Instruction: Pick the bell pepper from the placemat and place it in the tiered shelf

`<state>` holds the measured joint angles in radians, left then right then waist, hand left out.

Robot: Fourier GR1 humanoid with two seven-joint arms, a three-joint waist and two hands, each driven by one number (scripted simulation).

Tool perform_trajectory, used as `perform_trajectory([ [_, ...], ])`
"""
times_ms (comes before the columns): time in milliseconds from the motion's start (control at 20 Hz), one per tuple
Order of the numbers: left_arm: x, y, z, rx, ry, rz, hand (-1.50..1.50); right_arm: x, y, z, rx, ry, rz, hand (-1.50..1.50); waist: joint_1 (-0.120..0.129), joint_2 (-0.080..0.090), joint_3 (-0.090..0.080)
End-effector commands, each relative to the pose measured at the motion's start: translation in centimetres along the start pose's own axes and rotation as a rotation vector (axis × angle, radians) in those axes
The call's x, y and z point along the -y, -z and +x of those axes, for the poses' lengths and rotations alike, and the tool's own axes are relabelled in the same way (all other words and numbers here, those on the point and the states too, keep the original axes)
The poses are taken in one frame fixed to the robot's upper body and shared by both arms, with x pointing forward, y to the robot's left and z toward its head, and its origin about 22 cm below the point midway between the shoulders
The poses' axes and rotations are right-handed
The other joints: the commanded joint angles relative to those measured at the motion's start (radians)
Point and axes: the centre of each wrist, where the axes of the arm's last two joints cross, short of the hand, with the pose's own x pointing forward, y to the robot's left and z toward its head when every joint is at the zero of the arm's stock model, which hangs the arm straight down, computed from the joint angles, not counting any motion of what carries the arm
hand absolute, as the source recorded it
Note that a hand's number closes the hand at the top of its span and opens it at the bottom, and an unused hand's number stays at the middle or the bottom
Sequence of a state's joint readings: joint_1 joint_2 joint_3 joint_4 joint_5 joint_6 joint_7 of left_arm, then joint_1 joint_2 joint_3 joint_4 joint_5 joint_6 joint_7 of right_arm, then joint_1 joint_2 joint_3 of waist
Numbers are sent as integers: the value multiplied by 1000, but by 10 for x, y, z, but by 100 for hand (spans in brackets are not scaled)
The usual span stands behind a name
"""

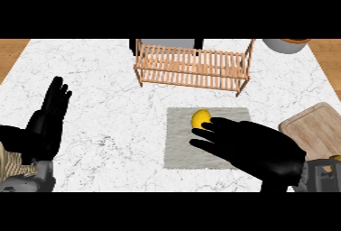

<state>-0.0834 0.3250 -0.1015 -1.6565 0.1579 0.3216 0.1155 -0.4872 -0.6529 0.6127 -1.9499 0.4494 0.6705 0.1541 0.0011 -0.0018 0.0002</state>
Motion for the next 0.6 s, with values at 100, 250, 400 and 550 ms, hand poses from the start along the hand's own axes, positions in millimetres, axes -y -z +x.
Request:
perform_trajectory([
  [100,-22,-4,-4,-11,1,5,0,-25,11,-9,-159,-163,41,-150,9,2,0],
  [250,-2,-10,-10,-9,-2,-2,0,-45,10,-9,-182,-157,14,-150,1,1,0],
  [400,-13,-4,2,-4,-17,-24,0,-26,20,-38,-156,-106,-8,-150,5,2,0],
  [550,-1,0,4,0,4,-1,0,-68,26,-36,-141,-113,12,-150,1,2,0],
])
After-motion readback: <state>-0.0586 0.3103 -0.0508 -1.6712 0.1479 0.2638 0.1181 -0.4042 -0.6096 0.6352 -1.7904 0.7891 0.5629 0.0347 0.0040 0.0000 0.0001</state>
